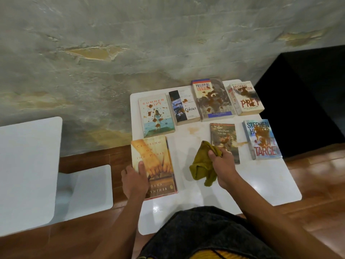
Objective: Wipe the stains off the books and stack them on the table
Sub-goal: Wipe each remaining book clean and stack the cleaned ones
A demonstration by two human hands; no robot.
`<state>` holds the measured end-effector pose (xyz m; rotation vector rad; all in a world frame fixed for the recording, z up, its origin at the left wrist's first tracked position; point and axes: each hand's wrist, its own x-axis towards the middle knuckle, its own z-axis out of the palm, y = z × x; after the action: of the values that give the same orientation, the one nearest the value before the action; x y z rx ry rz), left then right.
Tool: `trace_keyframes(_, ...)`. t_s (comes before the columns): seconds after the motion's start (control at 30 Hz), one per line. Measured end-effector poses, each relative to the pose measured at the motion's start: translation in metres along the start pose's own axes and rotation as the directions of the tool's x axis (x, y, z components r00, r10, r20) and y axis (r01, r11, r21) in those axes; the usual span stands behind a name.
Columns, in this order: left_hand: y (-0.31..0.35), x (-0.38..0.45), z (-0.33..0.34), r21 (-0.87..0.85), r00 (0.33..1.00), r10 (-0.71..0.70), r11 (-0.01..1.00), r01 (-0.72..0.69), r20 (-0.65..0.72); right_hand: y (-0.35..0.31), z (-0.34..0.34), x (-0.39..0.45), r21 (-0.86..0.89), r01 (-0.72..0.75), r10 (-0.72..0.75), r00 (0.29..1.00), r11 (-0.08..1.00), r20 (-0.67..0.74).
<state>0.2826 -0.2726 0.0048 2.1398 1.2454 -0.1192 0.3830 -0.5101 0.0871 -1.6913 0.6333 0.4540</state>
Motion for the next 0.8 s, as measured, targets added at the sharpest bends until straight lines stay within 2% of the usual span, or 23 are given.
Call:
trace_keyframes(0.23,0.002,0.002,-0.002,0.09,0.999,-0.043,0.995,0.044,-0.008,0.006,-0.005,-0.006,0.076,-0.034,0.033,0.999,0.997,0.018)
trace_keyframes(0.4,0.011,-0.005,0.004,0.104,0.988,-0.102,0.988,0.115,-0.119,0.006,-0.024,-0.003,0.127,-0.094,0.089,0.995,0.987,0.043)
trace_keyframes(0.57,0.037,-0.02,0.01,0.122,0.965,0.026,0.993,0.006,-0.26,-0.003,-0.051,0.011,0.145,-0.128,0.117,0.99,0.981,0.081)
trace_keyframes(0.8,0.081,-0.062,0.047,0.092,0.961,0.147,0.987,-0.129,-0.232,-0.008,-0.095,0.034,0.149,-0.147,0.112,0.969,0.978,0.22)
